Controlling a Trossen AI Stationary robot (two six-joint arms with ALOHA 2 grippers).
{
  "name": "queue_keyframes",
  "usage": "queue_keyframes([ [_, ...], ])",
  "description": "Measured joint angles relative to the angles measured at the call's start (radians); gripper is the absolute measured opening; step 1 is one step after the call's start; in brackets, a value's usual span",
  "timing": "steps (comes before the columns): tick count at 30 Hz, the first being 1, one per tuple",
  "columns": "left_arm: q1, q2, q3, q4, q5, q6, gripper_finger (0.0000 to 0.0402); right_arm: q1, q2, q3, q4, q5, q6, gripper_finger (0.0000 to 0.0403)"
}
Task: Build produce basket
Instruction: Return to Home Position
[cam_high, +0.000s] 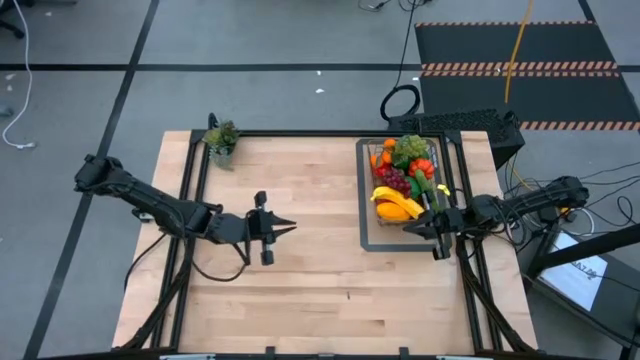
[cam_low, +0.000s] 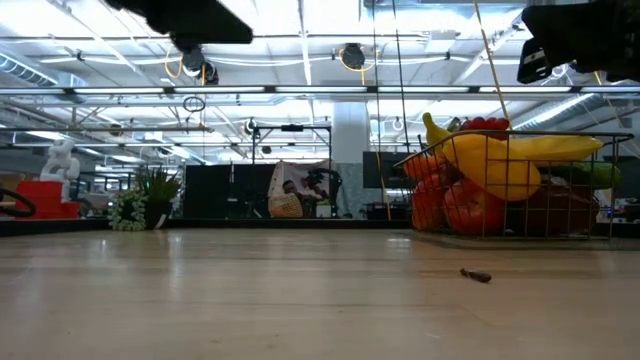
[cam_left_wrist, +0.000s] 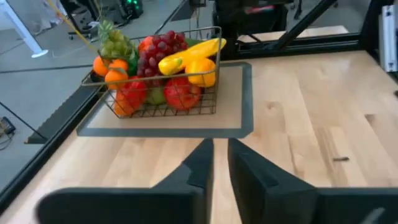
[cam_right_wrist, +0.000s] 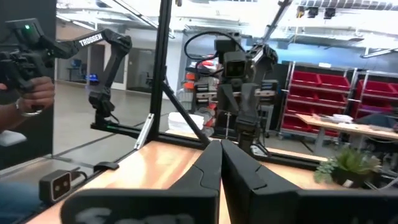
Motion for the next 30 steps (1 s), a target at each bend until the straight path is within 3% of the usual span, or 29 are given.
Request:
queue_keyframes([
  [7,-0.044,-0.146,-0.151,0.046,0.001,-0.046,0.0004,-0.003,-0.139,-0.001,-0.136,0.028,-0.046,0.0],
  [12,-0.063,-0.237,-0.216,0.048,0.002,-0.075,0.0017,-0.012,-0.186,-0.001,-0.181,-0.051,-0.053,0.0],
  [18,-0.049,-0.308,-0.235,0.084,0.002,0.001,0.001,-0.071,-0.211,-0.002,-0.182,-0.085,-0.095,0.0],
  [23,-0.042,-0.339,-0.235,0.084,0.001,0.044,0.0006,-0.143,-0.241,-0.002,-0.24,-0.207,-0.099,0.0],
  [30,-0.014,-0.35,-0.235,0.089,0.001,0.08,0.0018,-0.244,-0.297,-0.002,-0.322,-0.21,-0.097,0.0],
])
